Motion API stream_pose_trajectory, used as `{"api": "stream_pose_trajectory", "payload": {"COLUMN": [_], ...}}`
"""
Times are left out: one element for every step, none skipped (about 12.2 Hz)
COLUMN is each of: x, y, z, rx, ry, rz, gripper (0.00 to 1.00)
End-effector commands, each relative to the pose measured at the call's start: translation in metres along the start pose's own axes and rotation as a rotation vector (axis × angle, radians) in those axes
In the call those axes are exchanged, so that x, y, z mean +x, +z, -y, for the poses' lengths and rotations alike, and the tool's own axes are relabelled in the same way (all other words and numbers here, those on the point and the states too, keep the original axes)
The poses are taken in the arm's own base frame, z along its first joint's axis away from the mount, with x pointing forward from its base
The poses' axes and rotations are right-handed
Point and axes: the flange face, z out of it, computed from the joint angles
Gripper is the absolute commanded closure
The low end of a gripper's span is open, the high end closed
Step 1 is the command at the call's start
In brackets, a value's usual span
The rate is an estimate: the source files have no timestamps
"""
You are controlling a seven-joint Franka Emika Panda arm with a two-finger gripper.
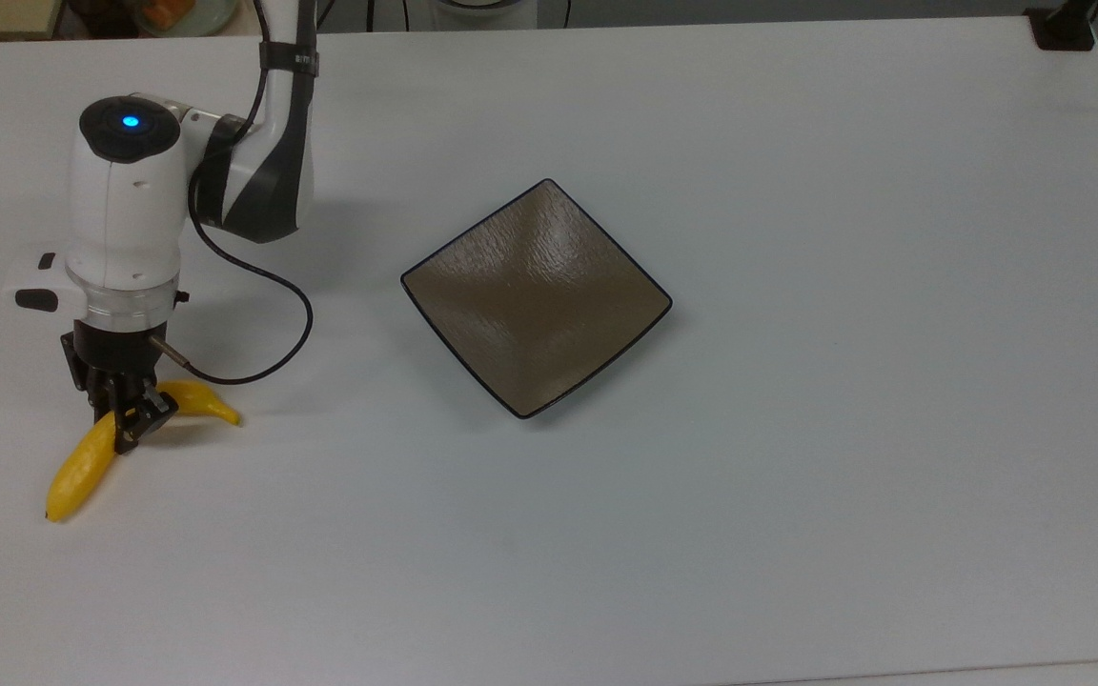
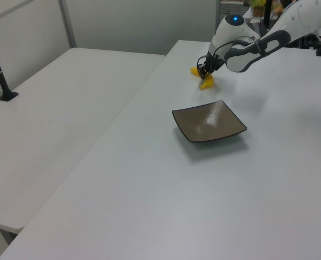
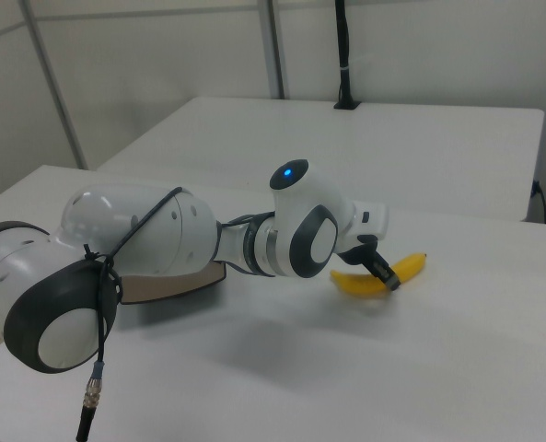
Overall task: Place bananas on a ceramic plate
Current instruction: 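Lift the banana and carry it over the brown square plate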
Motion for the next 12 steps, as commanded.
{"api": "stream_pose_trajectory", "payload": {"x": [0.006, 0.013, 0.019, 0.018, 0.019, 0.018, 0.014, 0.012, 0.009, 0.006, 0.0, -0.009], "y": [-0.009, -0.02, -0.034, -0.038, -0.052, -0.07, -0.08, -0.101, -0.118, -0.13, -0.14, -0.154], "z": [0.003, 0.003, 0.003, 0.001, 0.01, 0.018, 0.021, 0.032, 0.04, 0.05, 0.057, 0.069], "rx": [0.01, 0.016, 0.013, -0.02, -0.023, -0.017, -0.015, -0.003, 0.008, 0.019, 0.02, 0.036], "ry": [0.016, 0.027, 0.042, 0.05, 0.044, 0.048, 0.053, 0.046, 0.051, 0.037, 0.013, -0.012], "rz": [-0.017, -0.028, -0.018, 0.046, 0.071, 0.099, 0.129, 0.162, 0.208, 0.234, 0.264, 0.278], "gripper": [0.9, 0.9, 0.91, 0.91, 0.91, 0.91, 0.91, 0.91, 0.91, 0.91, 0.91, 0.91]}}
